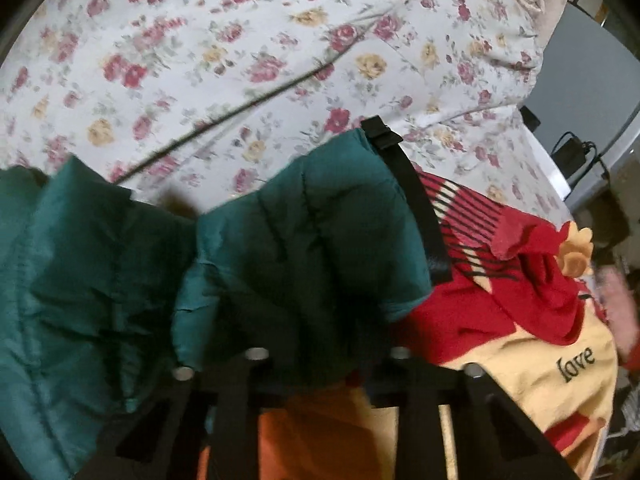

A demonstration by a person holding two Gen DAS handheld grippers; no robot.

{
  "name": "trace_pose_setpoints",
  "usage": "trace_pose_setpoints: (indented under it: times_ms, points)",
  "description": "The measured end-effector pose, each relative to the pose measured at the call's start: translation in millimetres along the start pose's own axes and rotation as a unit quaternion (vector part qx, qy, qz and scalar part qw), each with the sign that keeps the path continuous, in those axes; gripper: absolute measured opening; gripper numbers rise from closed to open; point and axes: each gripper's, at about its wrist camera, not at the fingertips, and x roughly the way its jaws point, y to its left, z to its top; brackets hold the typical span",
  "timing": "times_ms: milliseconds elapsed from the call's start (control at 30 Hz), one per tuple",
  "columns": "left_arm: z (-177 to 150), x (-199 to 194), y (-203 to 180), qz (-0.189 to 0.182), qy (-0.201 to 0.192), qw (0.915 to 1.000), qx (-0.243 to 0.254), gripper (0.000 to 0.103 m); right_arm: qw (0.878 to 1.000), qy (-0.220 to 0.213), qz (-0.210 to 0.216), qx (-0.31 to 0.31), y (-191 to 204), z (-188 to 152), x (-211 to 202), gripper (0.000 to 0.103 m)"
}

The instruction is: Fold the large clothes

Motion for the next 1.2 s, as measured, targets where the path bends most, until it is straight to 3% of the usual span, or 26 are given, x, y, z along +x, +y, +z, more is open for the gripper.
trace_pose_setpoints:
  times_ms: [167,367,533,567,667,867,933,967,1000,1067,1200]
  points:
    - [2.1,-6.7,2.7,-0.007,-0.004,0.9999,-0.007,0.093,0.998,-0.029,0.052,0.000,16.5,3.4,-34.2,0.014]
    - [9.8,-29.1,7.8,-0.005,-0.031,0.9995,-0.002,0.093,0.991,-0.076,0.094,-0.050,69.9,14.5,-89.2,0.012]
    - [20.7,-46.6,25.3,-0.002,-0.050,0.9987,-0.012,0.093,0.979,-0.115,0.148,-0.084,122.7,5.9,-127.4,0.007]
    - [21.9,-48.7,28.7,-0.001,-0.053,0.9985,-0.014,0.093,0.975,-0.120,0.165,-0.091,135.0,2.5,-135.0,0.001]
    - [27.3,-52.3,43.9,0.007,-0.057,0.9981,-0.020,0.093,0.963,-0.125,0.209,-0.114,170.6,-9.8,-153.1,0.000]
    - [28.2,-55.5,78.4,0.006,-0.061,0.9958,-0.067,0.093,0.954,-0.132,0.227,-0.149,218.9,-15.4,-172.7,0.001]
    - [26.3,-54.7,84.0,0.007,-0.063,0.9954,-0.072,0.093,0.956,-0.136,0.215,-0.145,215.6,-10.6,-169.6,0.007]
    - [25.2,-53.7,85.9,0.007,-0.062,0.9953,-0.074,0.093,0.959,-0.134,0.208,-0.140,211.6,-7.9,-167.2,0.026]
    - [24.5,-52.1,87.8,0.007,-0.061,0.9952,-0.076,0.093,0.962,-0.130,0.200,-0.131,202.8,-4.6,-164.6,0.053]
    - [23.3,-47.9,90.4,0.004,-0.056,0.9951,-0.081,0.093,0.970,-0.125,0.186,-0.097,177.0,3.6,-156.5,0.073]
    - [23.1,-38.4,90.1,-0.001,-0.046,0.9953,-0.085,0.093,0.983,-0.095,0.150,-0.047,128.1,19.2,-134.5,0.073]
